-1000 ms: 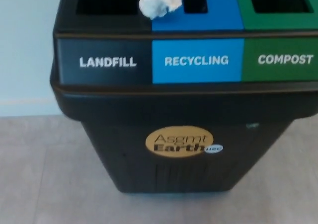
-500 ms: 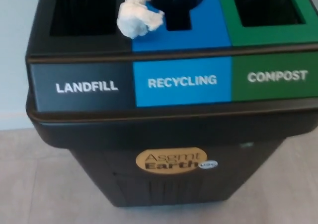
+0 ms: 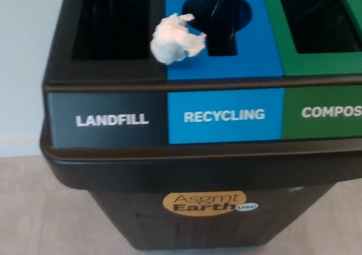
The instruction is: The robot walks towards the trash can and uses its left hand to grab the trash lying on trashcan and throw it inside
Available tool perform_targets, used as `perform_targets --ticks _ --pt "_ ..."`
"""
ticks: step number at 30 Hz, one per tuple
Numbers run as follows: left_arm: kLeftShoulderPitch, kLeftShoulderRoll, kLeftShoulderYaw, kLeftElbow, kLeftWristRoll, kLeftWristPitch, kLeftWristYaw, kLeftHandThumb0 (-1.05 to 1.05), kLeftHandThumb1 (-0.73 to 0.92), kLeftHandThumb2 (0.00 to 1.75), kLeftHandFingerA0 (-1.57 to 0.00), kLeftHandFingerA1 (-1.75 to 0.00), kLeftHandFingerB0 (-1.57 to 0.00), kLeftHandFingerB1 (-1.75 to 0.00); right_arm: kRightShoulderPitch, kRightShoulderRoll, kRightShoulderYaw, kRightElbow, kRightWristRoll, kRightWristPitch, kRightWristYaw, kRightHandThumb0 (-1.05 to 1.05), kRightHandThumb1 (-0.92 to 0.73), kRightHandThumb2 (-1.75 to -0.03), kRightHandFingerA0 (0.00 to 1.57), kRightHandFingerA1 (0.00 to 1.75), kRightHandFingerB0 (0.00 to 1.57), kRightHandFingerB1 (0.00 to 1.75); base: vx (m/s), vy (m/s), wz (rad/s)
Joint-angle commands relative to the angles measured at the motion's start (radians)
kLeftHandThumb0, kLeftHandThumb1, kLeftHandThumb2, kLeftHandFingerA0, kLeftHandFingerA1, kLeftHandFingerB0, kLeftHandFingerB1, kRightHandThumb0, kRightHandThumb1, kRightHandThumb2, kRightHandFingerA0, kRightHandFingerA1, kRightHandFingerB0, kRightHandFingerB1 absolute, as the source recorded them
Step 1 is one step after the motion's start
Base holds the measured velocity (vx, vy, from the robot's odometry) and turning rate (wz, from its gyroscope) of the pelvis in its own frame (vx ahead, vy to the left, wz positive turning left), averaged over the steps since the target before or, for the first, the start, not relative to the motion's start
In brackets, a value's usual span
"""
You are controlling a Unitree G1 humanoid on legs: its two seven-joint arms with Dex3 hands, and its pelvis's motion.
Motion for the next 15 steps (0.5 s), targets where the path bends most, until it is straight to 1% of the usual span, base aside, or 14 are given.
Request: perform_targets --ticks 1,2,7,8,9,13,15 --pt "-0.013 0.015 0.003 0.025 0.002 -0.057 0.004 -0.01 0.27 0.75 -0.39 -0.64 -0.37 -0.61 0.002 -0.024 -0.006 0.009 0.000 -0.017 -0.014 -0.58 -0.59 -0.58 0.16 0.47 0.23 0.34 -0.09 -0.151 0.29" --pt "-0.003 0.014 0.005 0.012 0.000 -0.048 0.006 -0.02 0.42 0.51 -0.39 -0.56 -0.42 -0.51 -0.002 -0.026 -0.008 0.009 0.003 -0.010 -0.013 -0.60 -0.60 -0.58 0.15 0.49 0.23 0.36 -0.10 -0.142 -0.09" --pt "-0.006 0.017 0.008 0.028 -0.004 -0.061 -0.002 -0.02 0.42 0.51 -0.37 -0.56 -0.41 -0.52 -0.001 -0.024 -0.018 0.006 0.013 -0.006 -0.003 -0.60 -0.60 -0.58 0.15 0.48 0.23 0.36 0.02 -0.065 -0.02" --pt "-0.005 0.010 0.025 0.032 -0.026 -0.069 -0.017 0.02 0.43 0.52 -0.39 -0.60 -0.36 -0.52 0.000 -0.030 -0.016 0.007 0.007 -0.004 -0.010 -0.59 -0.59 -0.58 0.16 0.47 0.22 0.33 0.04 0.028 -0.08" --pt "-0.005 0.008 0.032 0.034 -0.036 -0.072 -0.024 0.02 0.43 0.52 -0.39 -0.60 -0.36 -0.52 0.000 -0.032 -0.016 0.008 0.005 -0.003 -0.013 -0.59 -0.59 -0.58 0.16 0.47 0.22 0.33 0.00 0.000 0.00" --pt "-0.006 0.008 0.039 0.038 -0.033 -0.076 -0.028 0.02 0.43 0.52 -0.39 -0.60 -0.36 -0.52 -0.002 -0.031 -0.015 0.007 0.003 -0.002 -0.013 -0.59 -0.59 -0.58 0.16 0.47 0.22 0.33 0.05 0.138 -0.05" --pt "0.002 0.003 0.040 0.013 -0.034 -0.064 -0.026 0.03 0.45 0.53 -0.36 -0.58 -0.37 -0.53 0.003 -0.036 -0.024 0.002 0.011 0.004 -0.014 -0.60 -0.60 -0.58 0.15 0.48 0.22 0.35 -0.06 0.254 0.37"
